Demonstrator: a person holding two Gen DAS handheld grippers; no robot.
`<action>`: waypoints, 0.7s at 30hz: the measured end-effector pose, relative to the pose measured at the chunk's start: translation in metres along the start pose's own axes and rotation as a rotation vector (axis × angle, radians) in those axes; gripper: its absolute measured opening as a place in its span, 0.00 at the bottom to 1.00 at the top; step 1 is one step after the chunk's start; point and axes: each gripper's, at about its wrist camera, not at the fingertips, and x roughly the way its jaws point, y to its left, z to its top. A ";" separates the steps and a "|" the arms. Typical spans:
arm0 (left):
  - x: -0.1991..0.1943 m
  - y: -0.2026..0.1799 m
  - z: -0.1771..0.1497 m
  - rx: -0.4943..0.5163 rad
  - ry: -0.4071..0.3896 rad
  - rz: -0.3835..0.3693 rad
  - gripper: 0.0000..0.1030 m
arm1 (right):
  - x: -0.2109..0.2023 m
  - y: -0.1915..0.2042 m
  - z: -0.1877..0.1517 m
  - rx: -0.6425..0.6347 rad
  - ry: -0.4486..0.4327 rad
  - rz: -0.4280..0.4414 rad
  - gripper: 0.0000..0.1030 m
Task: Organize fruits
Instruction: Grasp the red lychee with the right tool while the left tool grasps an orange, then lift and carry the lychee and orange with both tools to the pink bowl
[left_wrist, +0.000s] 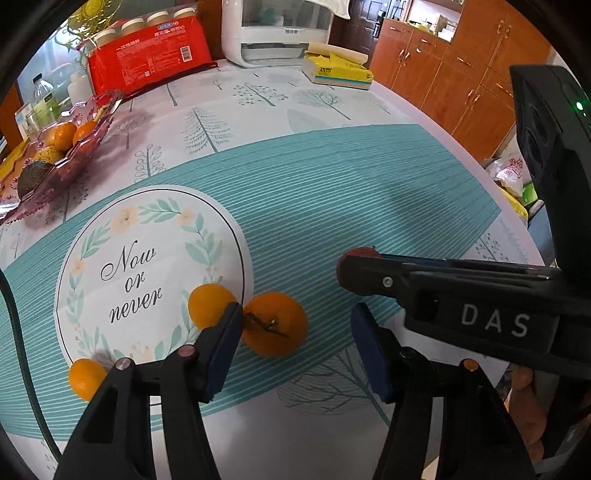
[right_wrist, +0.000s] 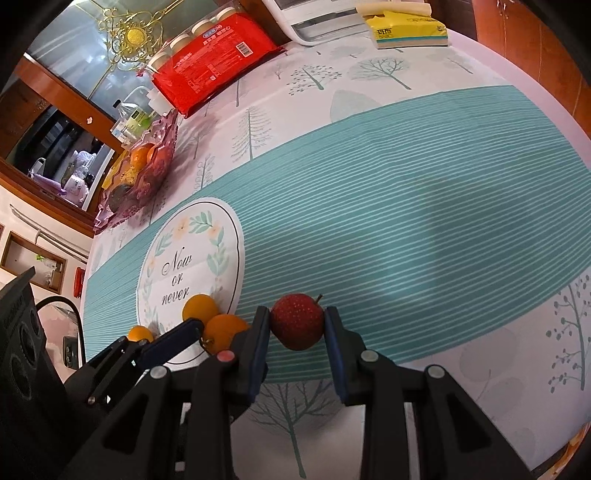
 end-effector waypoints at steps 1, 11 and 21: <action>0.000 0.000 0.000 0.004 -0.006 0.016 0.51 | 0.000 0.000 0.000 0.002 0.000 -0.002 0.29; 0.018 0.007 -0.005 0.020 0.068 0.121 0.39 | 0.000 0.001 0.001 -0.009 -0.003 -0.003 0.29; 0.014 0.016 -0.006 -0.012 0.067 0.110 0.36 | 0.000 0.007 0.002 -0.024 -0.001 -0.007 0.29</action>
